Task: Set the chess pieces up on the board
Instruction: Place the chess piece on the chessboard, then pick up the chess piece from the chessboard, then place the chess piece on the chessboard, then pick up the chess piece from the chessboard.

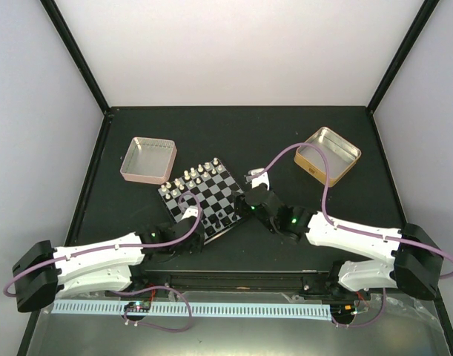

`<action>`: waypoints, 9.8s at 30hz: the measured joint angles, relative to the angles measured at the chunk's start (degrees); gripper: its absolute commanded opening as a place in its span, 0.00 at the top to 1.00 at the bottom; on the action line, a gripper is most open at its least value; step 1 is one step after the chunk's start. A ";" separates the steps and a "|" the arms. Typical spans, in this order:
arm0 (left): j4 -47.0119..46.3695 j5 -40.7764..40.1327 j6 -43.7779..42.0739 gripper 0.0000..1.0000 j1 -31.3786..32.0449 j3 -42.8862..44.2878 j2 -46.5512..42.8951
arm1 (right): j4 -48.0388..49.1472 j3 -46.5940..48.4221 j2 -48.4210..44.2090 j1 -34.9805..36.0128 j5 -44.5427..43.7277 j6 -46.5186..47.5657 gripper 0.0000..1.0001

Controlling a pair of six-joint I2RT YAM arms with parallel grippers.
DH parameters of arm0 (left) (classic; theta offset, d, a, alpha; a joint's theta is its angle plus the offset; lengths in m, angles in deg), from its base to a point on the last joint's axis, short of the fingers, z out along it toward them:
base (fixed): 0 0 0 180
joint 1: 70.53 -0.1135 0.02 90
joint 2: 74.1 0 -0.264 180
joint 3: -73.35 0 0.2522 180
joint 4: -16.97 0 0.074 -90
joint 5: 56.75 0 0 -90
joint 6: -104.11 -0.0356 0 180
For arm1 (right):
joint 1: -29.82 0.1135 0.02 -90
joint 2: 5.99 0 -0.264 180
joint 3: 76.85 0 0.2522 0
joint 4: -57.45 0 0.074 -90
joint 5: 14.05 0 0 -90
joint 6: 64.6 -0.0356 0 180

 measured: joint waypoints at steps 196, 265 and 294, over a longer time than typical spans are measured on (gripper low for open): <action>8.74 -0.26 -15.30 0.11 -25.97 11.26 -40.70 | 9.07 9.99 17.18 13.07 17.73 14.95 0.99; 15.41 -10.10 -11.02 0.10 -25.97 11.26 -39.41 | -7.80 33.22 35.58 11.32 15.50 12.22 0.65; 18.69 -13.92 -8.39 0.11 -25.97 11.65 -40.26 | -25.09 48.74 52.00 8.02 23.23 11.61 0.69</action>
